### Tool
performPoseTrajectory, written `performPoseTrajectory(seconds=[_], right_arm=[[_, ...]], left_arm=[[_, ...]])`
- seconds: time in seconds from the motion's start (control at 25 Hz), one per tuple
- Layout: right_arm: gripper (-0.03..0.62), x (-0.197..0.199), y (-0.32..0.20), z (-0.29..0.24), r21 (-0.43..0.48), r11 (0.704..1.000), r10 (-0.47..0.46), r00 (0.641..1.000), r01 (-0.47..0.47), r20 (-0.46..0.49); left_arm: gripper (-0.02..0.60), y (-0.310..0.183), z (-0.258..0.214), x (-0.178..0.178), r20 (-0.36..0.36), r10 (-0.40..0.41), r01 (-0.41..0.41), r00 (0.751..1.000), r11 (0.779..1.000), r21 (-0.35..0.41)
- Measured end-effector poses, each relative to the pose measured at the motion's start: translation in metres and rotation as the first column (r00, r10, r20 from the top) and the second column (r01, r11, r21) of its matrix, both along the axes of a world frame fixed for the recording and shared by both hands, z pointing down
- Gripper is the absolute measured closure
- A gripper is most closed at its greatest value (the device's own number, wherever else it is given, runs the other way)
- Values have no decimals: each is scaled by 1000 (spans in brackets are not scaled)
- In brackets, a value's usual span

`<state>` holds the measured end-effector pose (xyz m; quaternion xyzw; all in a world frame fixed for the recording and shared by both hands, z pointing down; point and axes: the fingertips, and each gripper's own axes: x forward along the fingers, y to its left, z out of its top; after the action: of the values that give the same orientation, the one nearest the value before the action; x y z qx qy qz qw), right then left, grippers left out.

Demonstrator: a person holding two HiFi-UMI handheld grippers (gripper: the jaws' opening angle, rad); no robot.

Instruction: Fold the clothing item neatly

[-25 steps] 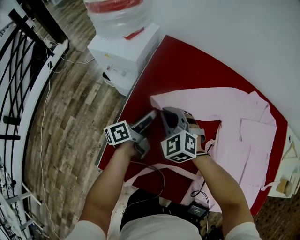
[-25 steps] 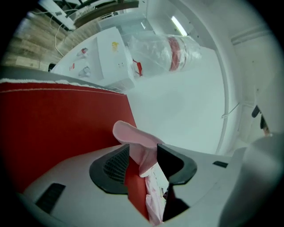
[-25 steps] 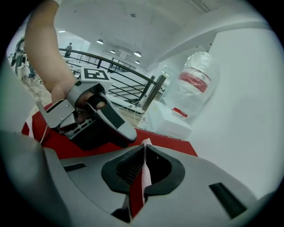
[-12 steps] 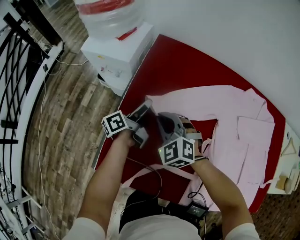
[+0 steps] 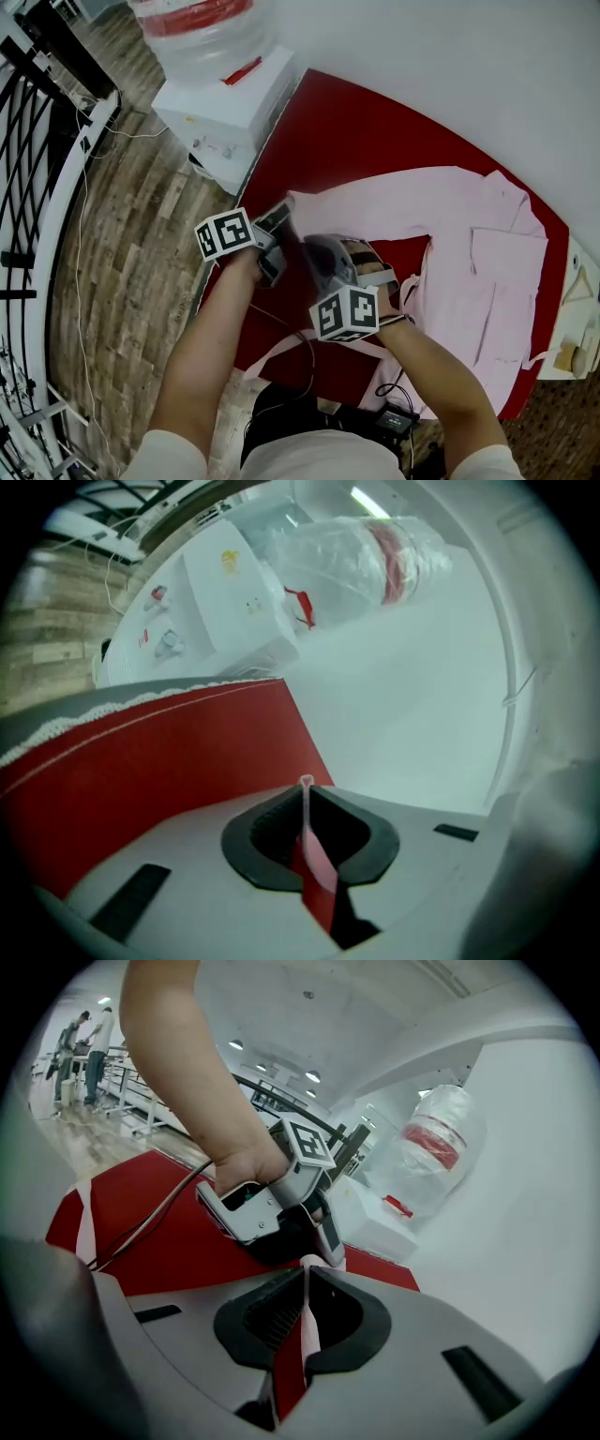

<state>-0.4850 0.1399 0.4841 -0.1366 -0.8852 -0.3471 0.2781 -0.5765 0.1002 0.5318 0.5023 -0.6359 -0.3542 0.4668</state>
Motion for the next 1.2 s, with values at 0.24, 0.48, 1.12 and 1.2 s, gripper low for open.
performPoseTrajectory(seconds=[0.24,0.48,1.12,1.2], right_arm=[[568,2,-3,-4,1,999,36,999,-36,20],[568,5,-22,-36,-176,967,201,976,-184,81],[568,88,-119,-136,-456,819,484,846,-349,223],[568,104,-133,-144,-473,803,510,829,-363,229]], left_arm=[[568,-5,-31,-9,141,3,-4,990,1000,5],[568,-38,-102,1,327,45,-80,944,992,94],[568,-145,-233,101,544,123,-251,830,953,168],[568,-160,-244,120,561,137,-275,816,946,169]])
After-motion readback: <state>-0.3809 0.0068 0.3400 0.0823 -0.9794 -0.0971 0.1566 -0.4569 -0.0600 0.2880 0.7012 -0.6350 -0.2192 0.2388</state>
